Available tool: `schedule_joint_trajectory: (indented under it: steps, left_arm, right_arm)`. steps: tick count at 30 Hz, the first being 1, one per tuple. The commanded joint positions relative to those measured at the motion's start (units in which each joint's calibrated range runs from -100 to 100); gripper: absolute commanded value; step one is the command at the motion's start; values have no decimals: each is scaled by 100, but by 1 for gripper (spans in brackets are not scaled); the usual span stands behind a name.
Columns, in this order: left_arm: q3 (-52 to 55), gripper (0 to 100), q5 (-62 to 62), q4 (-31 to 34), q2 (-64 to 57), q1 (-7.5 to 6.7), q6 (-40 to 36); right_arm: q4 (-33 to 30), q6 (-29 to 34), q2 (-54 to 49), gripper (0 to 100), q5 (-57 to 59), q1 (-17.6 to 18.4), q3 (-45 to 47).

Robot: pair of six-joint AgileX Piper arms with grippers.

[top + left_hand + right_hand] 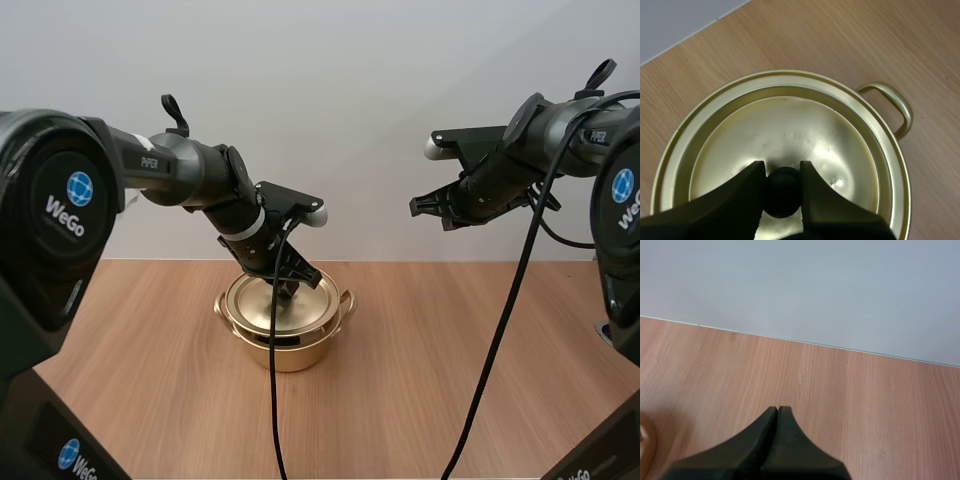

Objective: Open the pot, put the car inside, and close it

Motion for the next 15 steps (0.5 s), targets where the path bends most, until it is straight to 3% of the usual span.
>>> schedule_joint_trajectory:
  steps: [1,3,5,7,11,12,15]
  left_arm:
    - [1,0,72,2,92,-5,-7]
    - [1,2,72,2,192,-5,-60]
    - [1,11,72,2,232,-5,-69]
    - [1,27,72,2,236,-5,-47]
    - [1,70,31,2,236,-5,-47]
    - [1,73,-31,2,236,-5,-47]
    - [1,72,-208,2,222,-5,-47]
  right_arm:
    - [-3,1,2,0,3,-1,0]
    - [-3,-44,2,0,3,-1,0]
    - [7,-66,2,0,27,-1,0]
    - [7,-66,2,0,27,-1,0]
    - [15,-101,2,0,46,-1,0]
    - [15,-101,2,0,46,-1,0]
    - [15,-99,2,0,63,-1,0]
